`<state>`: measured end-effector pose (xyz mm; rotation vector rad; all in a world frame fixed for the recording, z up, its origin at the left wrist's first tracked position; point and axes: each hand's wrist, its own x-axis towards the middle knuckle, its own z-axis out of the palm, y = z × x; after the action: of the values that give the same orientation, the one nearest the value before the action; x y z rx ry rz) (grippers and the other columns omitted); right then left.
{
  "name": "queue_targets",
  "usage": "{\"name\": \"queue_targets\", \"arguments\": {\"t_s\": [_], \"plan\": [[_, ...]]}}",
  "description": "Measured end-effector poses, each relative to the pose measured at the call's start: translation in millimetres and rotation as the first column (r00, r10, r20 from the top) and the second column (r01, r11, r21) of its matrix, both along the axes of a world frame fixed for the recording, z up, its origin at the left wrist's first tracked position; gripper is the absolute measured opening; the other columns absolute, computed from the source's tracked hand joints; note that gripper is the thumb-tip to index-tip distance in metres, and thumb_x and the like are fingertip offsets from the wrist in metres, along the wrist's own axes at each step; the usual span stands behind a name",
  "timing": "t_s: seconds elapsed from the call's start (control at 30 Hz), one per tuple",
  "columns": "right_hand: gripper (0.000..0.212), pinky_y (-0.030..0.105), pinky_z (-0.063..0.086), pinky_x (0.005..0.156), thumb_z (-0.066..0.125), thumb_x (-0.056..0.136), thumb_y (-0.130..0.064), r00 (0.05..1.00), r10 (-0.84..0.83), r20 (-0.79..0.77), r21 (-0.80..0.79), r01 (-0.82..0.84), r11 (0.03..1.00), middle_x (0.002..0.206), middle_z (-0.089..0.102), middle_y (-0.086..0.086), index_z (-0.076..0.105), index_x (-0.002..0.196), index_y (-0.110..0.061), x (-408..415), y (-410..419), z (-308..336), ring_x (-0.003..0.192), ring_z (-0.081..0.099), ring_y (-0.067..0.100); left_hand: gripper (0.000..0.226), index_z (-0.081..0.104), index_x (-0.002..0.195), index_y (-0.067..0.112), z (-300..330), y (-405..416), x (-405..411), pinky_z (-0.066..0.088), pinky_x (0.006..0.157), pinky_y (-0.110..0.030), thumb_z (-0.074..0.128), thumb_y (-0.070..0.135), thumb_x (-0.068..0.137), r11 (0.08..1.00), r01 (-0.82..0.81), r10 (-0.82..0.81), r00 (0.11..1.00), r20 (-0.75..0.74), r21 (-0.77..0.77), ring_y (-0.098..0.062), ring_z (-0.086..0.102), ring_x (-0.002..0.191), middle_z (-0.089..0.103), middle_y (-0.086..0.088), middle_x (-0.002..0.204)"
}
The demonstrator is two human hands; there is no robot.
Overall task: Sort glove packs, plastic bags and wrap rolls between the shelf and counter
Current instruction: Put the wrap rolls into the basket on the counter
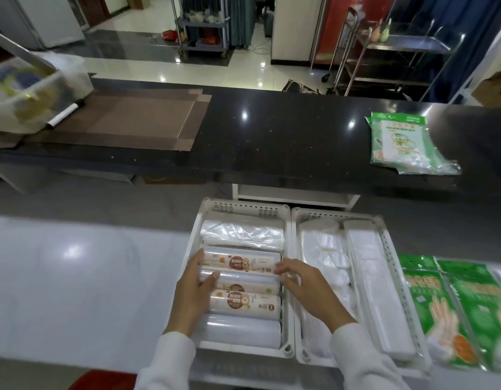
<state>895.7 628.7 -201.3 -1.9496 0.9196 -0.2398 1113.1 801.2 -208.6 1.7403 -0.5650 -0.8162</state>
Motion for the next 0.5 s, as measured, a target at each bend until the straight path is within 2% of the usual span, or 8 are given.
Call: {"name": "queue_targets", "arguments": {"t_s": [0.1, 0.2, 0.27, 0.33, 0.37, 0.43, 0.5], "plan": [[0.016, -0.007, 0.032, 0.097, 0.065, 0.102, -0.013, 0.999, 0.051, 0.0, -0.018, -0.051, 0.999, 0.139, 0.06, -0.014, 0.074, 0.109, -0.025, -2.3, 7.8, -7.3, 0.128, 0.045, -0.013, 0.044, 0.053, 0.133, 0.056, 0.5, 2.5, -6.8, 0.063, 0.071, -0.023, 0.066, 0.03, 0.101, 0.999, -0.037, 0.037, 0.999, -0.038, -0.02, -0.008, 0.075, 0.102, 0.072, 0.022, 0.12], [0.019, -0.006, 0.029, 0.101, 0.064, 0.102, -0.013, 0.998, 0.058, 0.009, -0.01, -0.058, 0.998, 0.148, 0.056, -0.011, 0.073, 0.108, -0.029, -5.2, 11.0, -8.4, 0.141, 0.04, -0.003, 0.04, 0.056, 0.126, 0.058, 3.0, 2.6, -12.0, 0.064, 0.075, -0.029, 0.064, 0.028, 0.102, 0.999, -0.045, 0.044, 0.999, -0.024, -0.032, -0.01, 0.075, 0.103, 0.071, 0.02, 0.121], [0.023, 0.002, 0.028, 0.111, 0.064, 0.102, -0.013, 0.998, 0.068, 0.007, -0.022, -0.068, 0.997, 0.149, 0.055, -0.012, 0.072, 0.104, -0.035, -6.2, 12.5, -7.6, 0.144, 0.038, 0.0, 0.036, 0.057, 0.123, 0.057, 3.1, 4.4, -14.3, 0.063, 0.079, -0.028, 0.062, 0.028, 0.103, 0.999, -0.038, 0.038, 0.996, 0.078, 0.0, -0.009, 0.074, 0.103, 0.069, 0.023, 0.12], [0.023, 0.019, 0.032, 0.119, 0.065, 0.101, -0.014, 0.998, 0.061, 0.012, -0.028, -0.061, 0.998, 0.149, 0.057, -0.011, 0.072, 0.102, -0.037, -7.6, 14.9, -6.8, 0.143, 0.042, 0.001, 0.028, 0.058, 0.126, 0.045, 0.7, 7.2, -17.2, 0.061, 0.092, -0.035, 0.059, 0.028, 0.105, 0.993, -0.071, 0.046, 0.966, 0.254, 0.093, -0.011, 0.07, 0.106, 0.065, 0.019, 0.124], [0.023, 0.023, 0.034, 0.12, 0.066, 0.101, -0.014, 0.998, 0.051, 0.019, -0.034, -0.051, 0.998, 0.147, 0.058, -0.011, 0.072, 0.101, -0.036, -8.6, 15.8, -5.9, 0.14, 0.045, 0.002, 0.023, 0.058, 0.125, 0.04, -0.4, 7.6, -19.1, 0.06, 0.096, -0.039, 0.057, 0.028, 0.105, 0.985, -0.116, 0.069, 0.945, 0.321, 0.129, -0.01, 0.068, 0.106, 0.064, 0.016, 0.124], [0.021, 0.023, 0.037, 0.118, 0.066, 0.101, -0.013, 0.999, 0.028, 0.044, -0.06, -0.026, 0.998, 0.142, 0.062, -0.011, 0.075, 0.102, -0.032, -12.1, 16.8, -4.1, 0.135, 0.05, 0.001, 0.018, 0.058, 0.122, 0.036, -0.2, 4.9, -24.2, 0.058, 0.097, -0.036, 0.055, 0.03, 0.106, 0.97, -0.191, 0.117, 0.911, 0.396, 0.152, -0.01, 0.066, 0.107, 0.062, 0.013, 0.124], [0.022, 0.015, 0.037, 0.112, 0.065, 0.101, -0.011, 0.997, 0.009, 0.072, -0.096, -0.002, 0.995, 0.132, 0.066, -0.016, 0.076, 0.104, -0.03, -18.2, 16.7, -1.5, 0.126, 0.053, -0.01, 0.023, 0.059, 0.128, 0.032, 0.0, -3.4, -30.5, 0.05, 0.101, -0.03, 0.054, 0.031, 0.106, 0.967, -0.191, 0.076, 0.851, 0.52, 0.171, -0.015, 0.062, 0.121, 0.06, 0.009, 0.136]]}}
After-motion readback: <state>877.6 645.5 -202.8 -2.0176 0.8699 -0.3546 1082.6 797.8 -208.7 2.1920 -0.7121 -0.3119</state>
